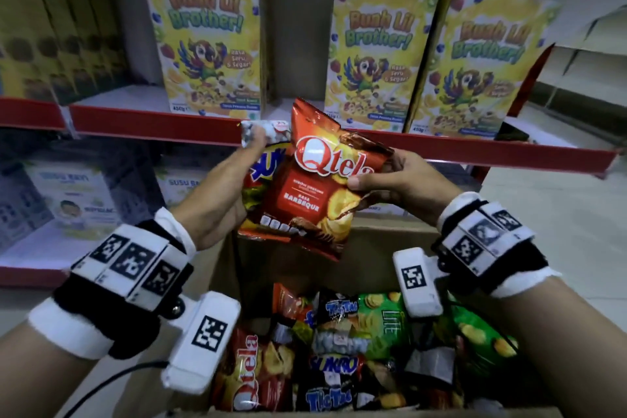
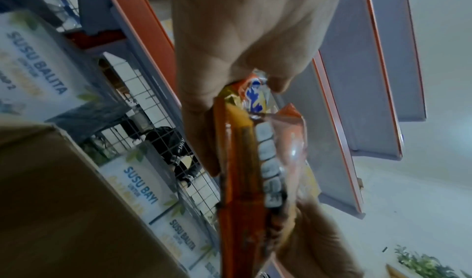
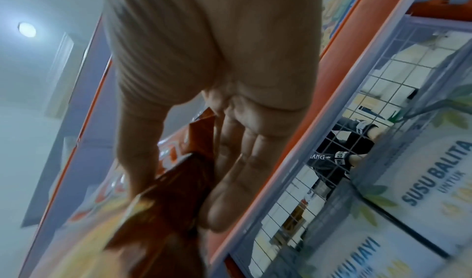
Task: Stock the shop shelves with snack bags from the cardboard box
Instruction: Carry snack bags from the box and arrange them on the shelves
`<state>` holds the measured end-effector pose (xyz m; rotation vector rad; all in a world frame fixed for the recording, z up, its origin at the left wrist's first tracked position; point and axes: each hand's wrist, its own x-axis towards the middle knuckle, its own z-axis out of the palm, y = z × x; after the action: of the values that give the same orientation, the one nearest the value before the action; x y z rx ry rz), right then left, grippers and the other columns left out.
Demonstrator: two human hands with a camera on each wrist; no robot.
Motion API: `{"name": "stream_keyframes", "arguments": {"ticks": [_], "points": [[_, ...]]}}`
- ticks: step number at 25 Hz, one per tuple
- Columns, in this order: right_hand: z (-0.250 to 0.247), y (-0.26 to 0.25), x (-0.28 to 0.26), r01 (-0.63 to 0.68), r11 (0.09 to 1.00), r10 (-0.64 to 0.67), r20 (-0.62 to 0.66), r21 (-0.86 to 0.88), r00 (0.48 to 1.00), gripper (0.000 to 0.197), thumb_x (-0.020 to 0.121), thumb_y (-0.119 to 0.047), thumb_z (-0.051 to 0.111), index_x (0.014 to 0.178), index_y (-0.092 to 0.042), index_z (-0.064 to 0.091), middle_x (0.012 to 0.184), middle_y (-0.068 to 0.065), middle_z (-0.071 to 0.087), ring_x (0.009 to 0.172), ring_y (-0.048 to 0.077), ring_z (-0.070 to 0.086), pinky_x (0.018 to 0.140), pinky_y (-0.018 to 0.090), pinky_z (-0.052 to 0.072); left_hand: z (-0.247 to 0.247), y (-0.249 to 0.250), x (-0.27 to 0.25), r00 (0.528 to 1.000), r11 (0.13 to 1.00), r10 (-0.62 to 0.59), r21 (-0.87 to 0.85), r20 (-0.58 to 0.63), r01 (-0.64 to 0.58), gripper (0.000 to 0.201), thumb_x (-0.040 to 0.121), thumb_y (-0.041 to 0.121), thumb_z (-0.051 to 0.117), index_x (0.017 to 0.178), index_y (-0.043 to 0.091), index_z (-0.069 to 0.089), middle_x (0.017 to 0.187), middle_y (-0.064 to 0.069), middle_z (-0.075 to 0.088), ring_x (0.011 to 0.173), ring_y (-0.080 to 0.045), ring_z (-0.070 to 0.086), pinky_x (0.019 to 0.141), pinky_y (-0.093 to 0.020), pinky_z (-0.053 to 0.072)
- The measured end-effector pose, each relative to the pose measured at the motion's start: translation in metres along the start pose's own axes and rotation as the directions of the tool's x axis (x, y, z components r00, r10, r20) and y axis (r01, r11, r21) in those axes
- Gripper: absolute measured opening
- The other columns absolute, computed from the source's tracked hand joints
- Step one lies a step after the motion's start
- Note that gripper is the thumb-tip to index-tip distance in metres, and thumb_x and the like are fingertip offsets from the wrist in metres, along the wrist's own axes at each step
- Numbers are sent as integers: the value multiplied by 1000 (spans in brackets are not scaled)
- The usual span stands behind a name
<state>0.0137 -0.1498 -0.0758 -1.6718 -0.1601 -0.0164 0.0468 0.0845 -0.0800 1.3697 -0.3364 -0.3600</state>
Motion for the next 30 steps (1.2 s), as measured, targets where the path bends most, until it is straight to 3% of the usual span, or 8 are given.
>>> {"name": "stream_keyframes", "arguments": {"ticks": [5,7,12,16,20,25,27,30], "points": [[4,33,3,-202,974,194,81,102,978,48,66,-2,72,111,-6,55,99,12,69,79,24,69,68,31,61,-14,-18,4,998,956,53,291,-43,-38,70,55,32,79,119,25,53,105,3,73,90,-14,72,81,-35,58],[0,57,3,-328,939,342,169,-104,924,44,76,3,68,116,-10,53,111,10,66,86,18,69,74,28,59,-27,-22,7,995,953,36,302,-95,-6,70,59,27,80,123,23,52,110,-1,71,95,-20,71,88,-43,55],[10,151,-19,-285,359,735,81,-889,673,53,83,-23,71,132,-15,53,130,10,59,100,20,60,88,33,51,-49,-24,10,989,948,45,318,-143,3,82,58,33,81,132,23,46,113,-3,69,95,-23,70,82,-42,57],[37,189,-39,-142,188,705,33,-972,709,43,83,-27,68,124,-15,59,125,11,61,114,31,59,91,37,47,-46,-21,8,990,970,98,232,-103,-71,80,64,23,79,135,28,42,113,-1,70,89,-20,72,60,-27,58],[36,155,-19,-102,352,630,155,-930,761,30,86,-21,66,114,-12,66,117,6,66,104,21,60,88,28,45,-43,-13,8,978,980,166,130,-128,-150,78,65,21,77,135,24,43,114,-2,70,83,-13,73,51,-21,55],[-10,47,-4,-131,738,254,93,-662,963,31,79,-9,72,109,-14,64,112,2,62,107,20,57,95,34,45,-41,-8,9,945,973,226,4,-238,-232,80,64,24,77,136,23,41,121,-3,67,105,-23,67,87,-44,55],[-15,13,-12,-75,951,67,-37,-300,997,32,68,-8,74,99,-9,66,101,7,69,93,22,64,84,35,54,-36,-10,10,937,968,240,-14,-253,-252,80,65,22,77,137,21,40,122,-4,66,107,-23,66,90,-46,54],[-10,-19,-18,105,984,-87,-130,142,988,25,67,-10,69,90,-4,65,85,8,72,76,20,69,74,30,58,-26,-13,10,944,966,251,-9,-214,-259,79,65,20,77,136,20,42,122,-3,66,107,-21,66,93,-47,53]]}}
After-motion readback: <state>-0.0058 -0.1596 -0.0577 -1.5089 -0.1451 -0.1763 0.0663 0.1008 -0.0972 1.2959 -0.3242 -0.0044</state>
